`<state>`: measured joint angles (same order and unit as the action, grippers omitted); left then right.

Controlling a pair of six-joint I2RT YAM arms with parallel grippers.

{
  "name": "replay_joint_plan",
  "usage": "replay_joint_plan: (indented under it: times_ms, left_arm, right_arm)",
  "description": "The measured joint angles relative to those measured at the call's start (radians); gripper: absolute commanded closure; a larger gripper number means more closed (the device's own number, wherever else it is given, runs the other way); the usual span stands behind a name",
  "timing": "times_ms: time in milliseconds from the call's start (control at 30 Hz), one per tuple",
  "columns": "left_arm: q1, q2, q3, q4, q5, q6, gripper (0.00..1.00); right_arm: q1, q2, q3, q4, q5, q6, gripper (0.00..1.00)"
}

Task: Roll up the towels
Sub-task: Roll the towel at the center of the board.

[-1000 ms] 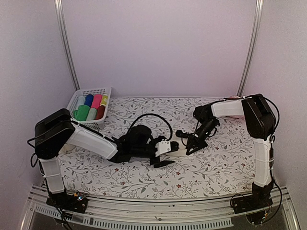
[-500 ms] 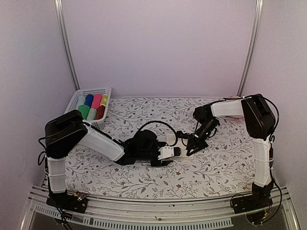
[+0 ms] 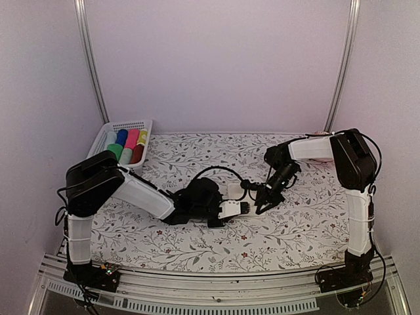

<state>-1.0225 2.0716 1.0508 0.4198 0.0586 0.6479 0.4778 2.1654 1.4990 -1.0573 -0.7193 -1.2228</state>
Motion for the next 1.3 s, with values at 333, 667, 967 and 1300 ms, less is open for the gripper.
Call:
replay_joint_plan:
  times_ms: [333,667,967,1300]
  left_arm:
    - [0.006,0.016,0.092,-0.135,0.043,-0.059,0.91]
    - [0.072,0.03,0.174,-0.267,0.197,-0.186,0.9]
    - [0.152,0.073,0.25,-0.34,0.382,-0.299,0.89]
    - [0.192,0.11,0.309,-0.4,0.48,-0.356,0.86]
  right_arm:
    - [0.0,-0.115,-0.096,0.095,0.057,0.016,0.45]
    - [0.0,-0.294,-0.204,0.246,0.115,0.013,0.43]
    - [0.001,-0.365,-0.267,0.28,0.068,-0.064,0.42]
    - [0.039,-0.337,-0.27,0.3,0.077,-0.08,0.45]
